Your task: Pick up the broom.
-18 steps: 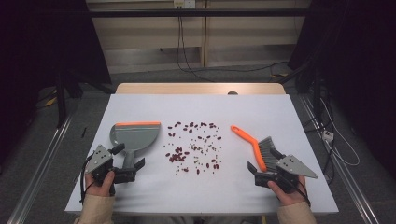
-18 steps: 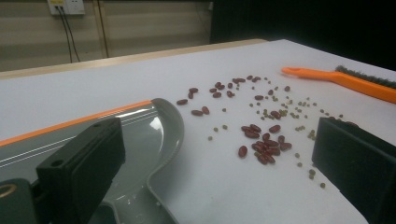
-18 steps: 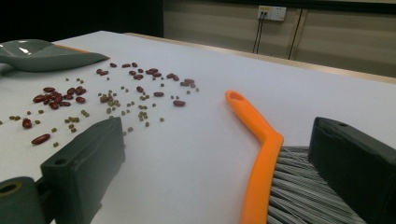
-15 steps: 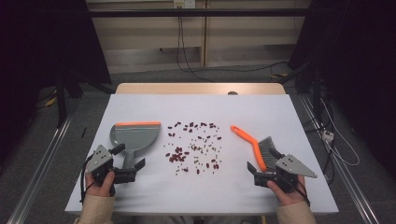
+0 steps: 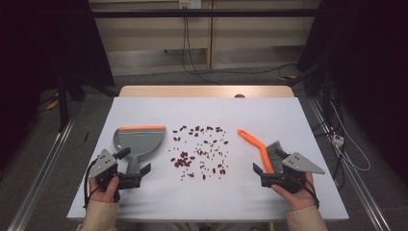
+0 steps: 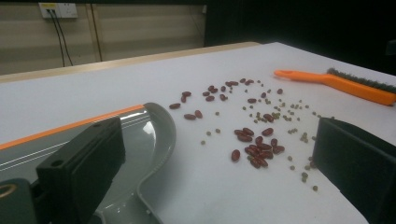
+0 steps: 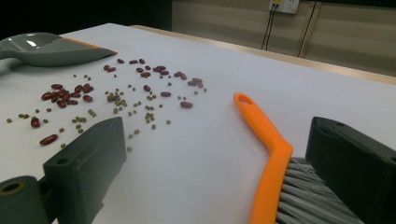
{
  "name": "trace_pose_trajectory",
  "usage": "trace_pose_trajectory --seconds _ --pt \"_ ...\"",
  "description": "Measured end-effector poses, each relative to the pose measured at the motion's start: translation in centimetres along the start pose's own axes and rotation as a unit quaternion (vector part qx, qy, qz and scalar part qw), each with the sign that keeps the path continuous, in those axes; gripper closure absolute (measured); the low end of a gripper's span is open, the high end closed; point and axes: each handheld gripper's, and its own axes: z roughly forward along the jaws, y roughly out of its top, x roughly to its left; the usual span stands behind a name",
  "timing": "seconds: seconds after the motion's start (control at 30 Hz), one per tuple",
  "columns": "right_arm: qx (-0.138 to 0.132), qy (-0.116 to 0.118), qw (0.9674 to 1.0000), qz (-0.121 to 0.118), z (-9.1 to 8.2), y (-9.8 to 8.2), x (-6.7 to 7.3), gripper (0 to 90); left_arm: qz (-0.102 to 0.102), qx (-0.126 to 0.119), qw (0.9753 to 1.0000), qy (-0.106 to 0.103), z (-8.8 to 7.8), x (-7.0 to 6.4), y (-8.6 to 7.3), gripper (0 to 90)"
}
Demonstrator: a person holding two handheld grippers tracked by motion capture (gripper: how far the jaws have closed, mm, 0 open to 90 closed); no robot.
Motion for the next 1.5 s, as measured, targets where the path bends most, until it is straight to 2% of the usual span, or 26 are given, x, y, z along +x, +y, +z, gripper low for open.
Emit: trace_pose_trajectory --seconds 0.23,0.5,0.7,0.77,0.8,0.87,0.9,0.93,0.97,1.0,1.07,1.2,1.23,1.33,1.43,1.5 --pt "0.038 -0.004 0.9992 0.01 1.7 1.3 -1.1 6.2 -0.008 -0.003 1.0 -0.001 0.0 0.0 -0.1 2.4" --pt "0.064 -0.009 0.9978 0.019 4.0 2.3 -2.0 7.2 -0.011 -0.006 0.9999 -0.003 0.0 0.0 -0.1 2.4" --pt "0.084 -0.014 0.9962 0.02 4.9 2.6 -2.7 10.0 -0.013 -0.007 0.9999 -0.001 -0.1 0.0 -0.1 2.4" --pt "0.095 -0.016 0.9951 0.023 5.3 2.7 -3.3 16.2 -0.012 -0.007 0.9999 -0.001 -0.1 0.1 -0.1 2.5" --pt "0.095 -0.016 0.9951 0.023 5.3 2.7 -3.3 16.2 -0.014 -0.007 0.9999 -0.001 -0.1 0.0 -0.1 2.5" --pt "0.111 -0.019 0.9933 0.023 5.7 2.8 -3.8 25.0 -0.014 -0.007 0.9999 -0.002 0.0 0.1 -0.1 2.5" --pt "0.111 -0.019 0.9933 0.023 5.7 2.8 -3.8 25.0 -0.013 -0.007 0.9999 -0.002 0.0 0.1 -0.1 2.5" --pt "0.115 -0.018 0.9929 0.025 5.9 2.9 -4.0 29.2 -0.013 -0.007 0.9999 -0.003 0.0 0.1 -0.1 2.5" --pt "0.123 -0.014 0.9921 0.024 6.1 2.9 -4.2 34.5 -0.014 -0.007 0.9999 -0.003 0.0 0.1 -0.1 2.5" --pt "0.141 -0.019 0.9894 0.026 6.6 2.9 -4.6 35.7 -0.015 -0.007 0.9999 -0.003 0.0 0.1 -0.1 2.5" --pt "0.144 -0.024 0.9891 0.021 6.8 2.9 -4.7 38.4 -0.017 -0.006 0.9998 -0.003 0.0 0.1 -0.2 2.5" --pt "0.169 -0.019 0.9854 0.014 7.7 3.0 -5.1 44.8 -0.017 -0.006 0.9998 -0.004 0.0 0.1 -0.2 2.5" --pt "0.183 -0.021 0.9829 0.011 8.1 3.0 -5.2 47.2 -0.014 -0.005 0.9999 -0.005 0.1 0.1 -0.2 2.5" --pt "0.189 -0.019 0.9817 0.015 8.4 3.1 -5.4 51.5 -0.013 -0.005 0.9999 -0.006 0.1 0.1 -0.2 2.5" --pt "0.214 -0.019 0.9766 0.012 8.8 3.2 -5.9 57.6 -0.014 -0.005 0.9999 -0.006 0.1 0.1 -0.2 2.5" --pt "0.228 -0.019 0.9732 0.02 9.0 3.2 -6.2 58.9 -0.014 -0.004 0.9999 -0.005 0.1 0.2 -0.2 2.5"
